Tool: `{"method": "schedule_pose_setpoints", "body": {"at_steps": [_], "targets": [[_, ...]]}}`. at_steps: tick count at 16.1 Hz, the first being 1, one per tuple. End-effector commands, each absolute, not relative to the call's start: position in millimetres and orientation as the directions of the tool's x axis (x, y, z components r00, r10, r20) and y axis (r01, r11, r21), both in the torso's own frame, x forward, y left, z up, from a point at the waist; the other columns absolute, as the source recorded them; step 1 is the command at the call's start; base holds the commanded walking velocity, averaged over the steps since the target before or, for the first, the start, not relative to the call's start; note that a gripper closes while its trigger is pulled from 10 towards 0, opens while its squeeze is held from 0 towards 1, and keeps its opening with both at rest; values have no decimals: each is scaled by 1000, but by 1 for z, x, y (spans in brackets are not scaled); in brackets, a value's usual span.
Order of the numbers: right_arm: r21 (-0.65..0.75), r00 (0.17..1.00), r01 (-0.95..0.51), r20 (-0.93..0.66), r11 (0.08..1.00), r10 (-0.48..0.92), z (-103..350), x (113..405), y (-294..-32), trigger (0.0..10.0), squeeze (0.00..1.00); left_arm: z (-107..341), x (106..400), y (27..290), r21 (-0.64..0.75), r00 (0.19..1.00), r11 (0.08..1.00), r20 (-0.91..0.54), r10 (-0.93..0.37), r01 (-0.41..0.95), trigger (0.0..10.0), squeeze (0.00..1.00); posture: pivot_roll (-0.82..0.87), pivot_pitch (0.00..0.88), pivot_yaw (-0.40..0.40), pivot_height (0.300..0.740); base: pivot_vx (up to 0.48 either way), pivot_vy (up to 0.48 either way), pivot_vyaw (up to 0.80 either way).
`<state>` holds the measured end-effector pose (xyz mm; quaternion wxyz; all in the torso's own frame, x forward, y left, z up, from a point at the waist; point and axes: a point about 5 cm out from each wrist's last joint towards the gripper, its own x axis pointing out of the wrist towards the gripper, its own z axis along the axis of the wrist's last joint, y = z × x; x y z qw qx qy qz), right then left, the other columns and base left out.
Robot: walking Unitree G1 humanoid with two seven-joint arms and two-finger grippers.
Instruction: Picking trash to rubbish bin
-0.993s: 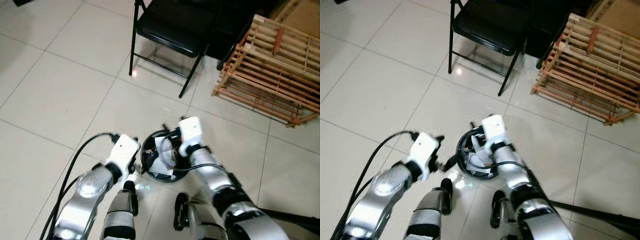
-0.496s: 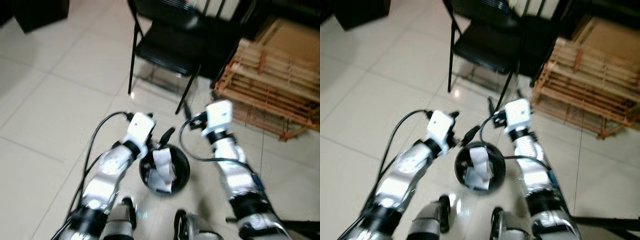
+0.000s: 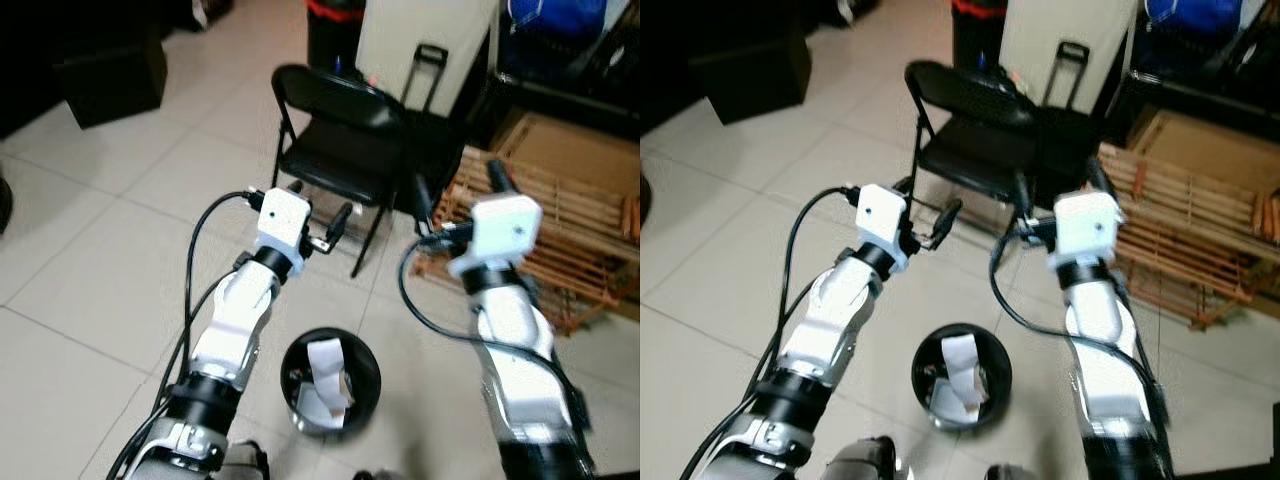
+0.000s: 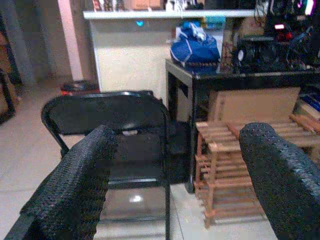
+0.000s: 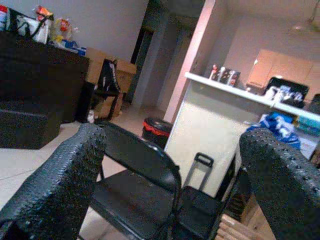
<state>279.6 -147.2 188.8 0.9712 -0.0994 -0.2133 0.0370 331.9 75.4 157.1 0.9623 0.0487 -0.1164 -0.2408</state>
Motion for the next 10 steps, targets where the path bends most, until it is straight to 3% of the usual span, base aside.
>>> {"method": "schedule_pose_setpoints", "body": {"at_steps": [1, 2, 5, 8, 10], "targets": [[-201, 916, 43, 399, 979, 42, 193, 270, -159, 10000, 0, 161, 334, 69, 139, 853, 879, 213, -477, 457, 10000, 0, 120, 57, -71, 740, 0, 0, 0], [-200, 920, 52, 391, 978, 31, 193, 268, -160, 10000, 0, 161, 335, 69, 136, 853, 880, 214, -475, 456, 10000, 0, 120, 57, -71, 740, 0, 0, 0], [-183, 938, 96, 346, 978, -28, 192, 248, -168, 10000, 0, 163, 335, 70, 115, 865, 897, 235, -443, 427, 10000, 0, 89, 54, -64, 740, 0, 0, -756], [-208, 958, 115, 283, 971, -53, 187, 230, -177, 10000, 0, 142, 336, 93, 118, 926, 936, 151, -347, 332, 10000, 0, 83, 68, -58, 740, 0, 0, -779], [-213, 961, 117, 271, 970, -56, 187, 227, -178, 10000, 0, 141, 334, 91, 106, 916, 927, 146, -374, 361, 10000, 0, 82, 72, -60, 740, 0, 0, -778]]}}
